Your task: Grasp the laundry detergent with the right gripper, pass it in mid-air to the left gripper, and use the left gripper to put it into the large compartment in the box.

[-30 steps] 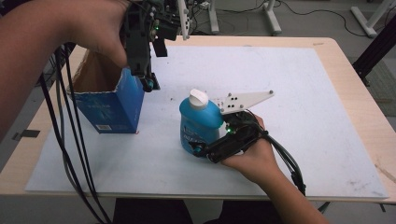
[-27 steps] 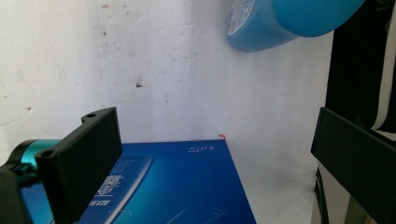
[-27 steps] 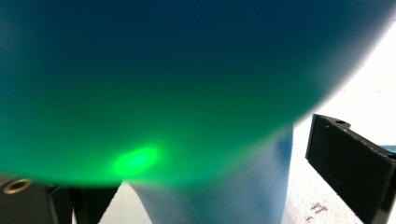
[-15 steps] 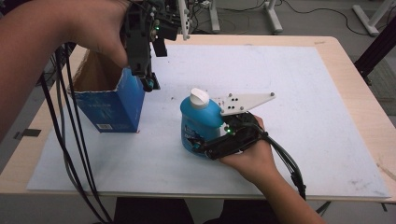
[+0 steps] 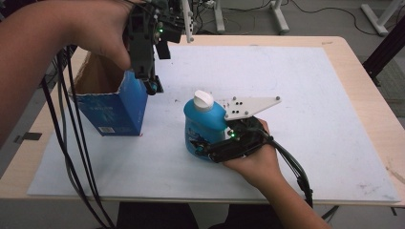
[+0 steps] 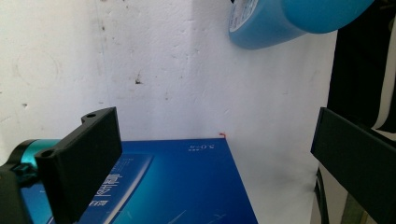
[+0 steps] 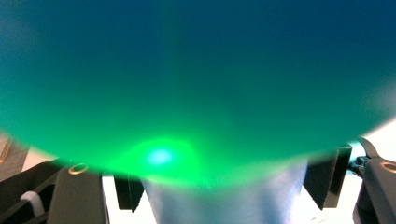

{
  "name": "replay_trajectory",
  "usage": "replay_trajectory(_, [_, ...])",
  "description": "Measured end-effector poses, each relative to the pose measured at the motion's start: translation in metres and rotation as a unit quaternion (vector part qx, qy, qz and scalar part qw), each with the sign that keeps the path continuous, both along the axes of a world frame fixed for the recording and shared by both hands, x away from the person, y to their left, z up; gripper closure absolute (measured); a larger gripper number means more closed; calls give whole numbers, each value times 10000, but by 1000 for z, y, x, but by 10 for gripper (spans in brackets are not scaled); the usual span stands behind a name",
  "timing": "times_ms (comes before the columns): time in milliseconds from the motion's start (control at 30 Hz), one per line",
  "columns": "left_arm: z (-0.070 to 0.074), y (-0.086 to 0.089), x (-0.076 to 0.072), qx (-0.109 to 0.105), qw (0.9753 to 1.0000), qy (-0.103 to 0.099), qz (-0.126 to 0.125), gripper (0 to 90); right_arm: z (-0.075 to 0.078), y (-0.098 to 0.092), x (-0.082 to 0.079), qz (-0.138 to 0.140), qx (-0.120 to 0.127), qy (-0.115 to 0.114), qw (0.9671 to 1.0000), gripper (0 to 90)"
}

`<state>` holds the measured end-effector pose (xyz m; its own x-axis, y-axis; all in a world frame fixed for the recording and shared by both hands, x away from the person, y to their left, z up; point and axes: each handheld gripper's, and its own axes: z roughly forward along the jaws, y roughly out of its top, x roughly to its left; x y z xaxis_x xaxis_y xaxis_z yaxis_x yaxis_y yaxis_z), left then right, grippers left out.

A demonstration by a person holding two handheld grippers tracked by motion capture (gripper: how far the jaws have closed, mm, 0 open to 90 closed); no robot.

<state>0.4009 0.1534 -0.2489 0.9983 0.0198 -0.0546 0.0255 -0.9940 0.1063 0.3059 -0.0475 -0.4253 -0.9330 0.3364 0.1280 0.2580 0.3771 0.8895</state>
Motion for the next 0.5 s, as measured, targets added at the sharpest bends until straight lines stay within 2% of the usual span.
replay_trajectory(500, [0, 1, 0, -5, 10000, -13, -8, 18, -1, 0, -2, 21, 44, -130, 9999, 372])
